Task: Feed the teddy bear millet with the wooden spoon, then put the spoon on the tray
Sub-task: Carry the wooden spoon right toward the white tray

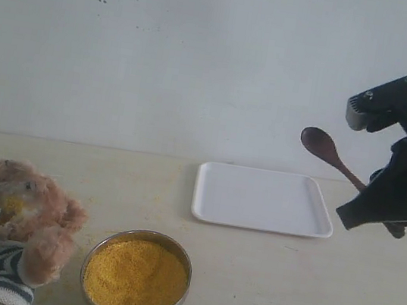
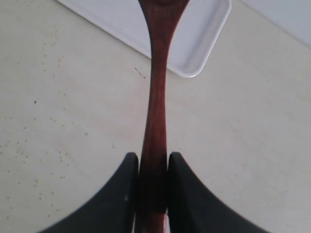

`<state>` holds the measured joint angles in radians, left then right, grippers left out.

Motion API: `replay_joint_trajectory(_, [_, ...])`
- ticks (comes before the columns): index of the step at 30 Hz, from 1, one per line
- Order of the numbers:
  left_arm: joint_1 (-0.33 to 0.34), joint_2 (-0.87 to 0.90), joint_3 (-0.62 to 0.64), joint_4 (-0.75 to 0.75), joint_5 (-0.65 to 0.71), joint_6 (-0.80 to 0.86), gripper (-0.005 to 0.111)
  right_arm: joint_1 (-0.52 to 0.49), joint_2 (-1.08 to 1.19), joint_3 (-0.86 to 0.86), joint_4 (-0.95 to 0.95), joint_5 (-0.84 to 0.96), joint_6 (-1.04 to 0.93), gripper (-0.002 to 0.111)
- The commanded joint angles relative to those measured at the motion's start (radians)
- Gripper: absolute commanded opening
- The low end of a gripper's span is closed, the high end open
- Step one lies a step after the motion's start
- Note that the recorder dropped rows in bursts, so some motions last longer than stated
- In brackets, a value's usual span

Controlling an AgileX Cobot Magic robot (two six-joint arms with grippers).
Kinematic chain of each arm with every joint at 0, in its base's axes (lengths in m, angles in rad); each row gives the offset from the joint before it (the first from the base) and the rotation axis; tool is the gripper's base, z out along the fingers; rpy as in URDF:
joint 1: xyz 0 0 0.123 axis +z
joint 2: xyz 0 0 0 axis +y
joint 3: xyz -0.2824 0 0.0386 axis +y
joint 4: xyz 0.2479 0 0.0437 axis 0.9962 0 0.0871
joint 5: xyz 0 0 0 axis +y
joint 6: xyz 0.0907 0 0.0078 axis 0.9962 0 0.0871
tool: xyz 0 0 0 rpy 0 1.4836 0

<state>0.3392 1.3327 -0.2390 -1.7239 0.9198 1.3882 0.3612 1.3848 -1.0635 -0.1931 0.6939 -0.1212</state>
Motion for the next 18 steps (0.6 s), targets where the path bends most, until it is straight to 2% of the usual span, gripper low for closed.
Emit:
replay_joint_trajectory(1, [-0.002, 0.000, 0.006, 0.003, 0.026, 0.009, 0.004, -0.005, 0.104, 0.006, -0.003, -0.033, 0.024, 0.000])
replay_joint_trajectory(6, [-0.002, 0.000, 0.006, 0.007, 0.026, 0.049, 0.004, -0.005, 0.206, 0.006, 0.087, -0.041, 0.030, 0.000])
replay_joint_trajectory(7, [-0.002, 0.000, 0.006, 0.017, 0.026, 0.052, 0.004, -0.005, 0.231, 0.006, 0.170, -0.036, -0.033, 0.000])
replay_joint_trajectory(10, [-0.002, 0.000, 0.006, 0.012, 0.026, 0.052, 0.004, -0.005, 0.253, -0.019, 0.230, -0.062, -0.098, 0.000])
replay_joint_trajectory(14, [-0.002, 0.000, 0.006, 0.016, 0.026, 0.052, 0.004, -0.005, 0.353, -0.166, 0.228, -0.043, -0.098, 0.000])
replay_joint_trajectory(18, [-0.002, 0.000, 0.006, 0.016, 0.026, 0.052, 0.004, -0.005, 0.541, -0.441, 0.215, 0.046, -0.098, 0.000])
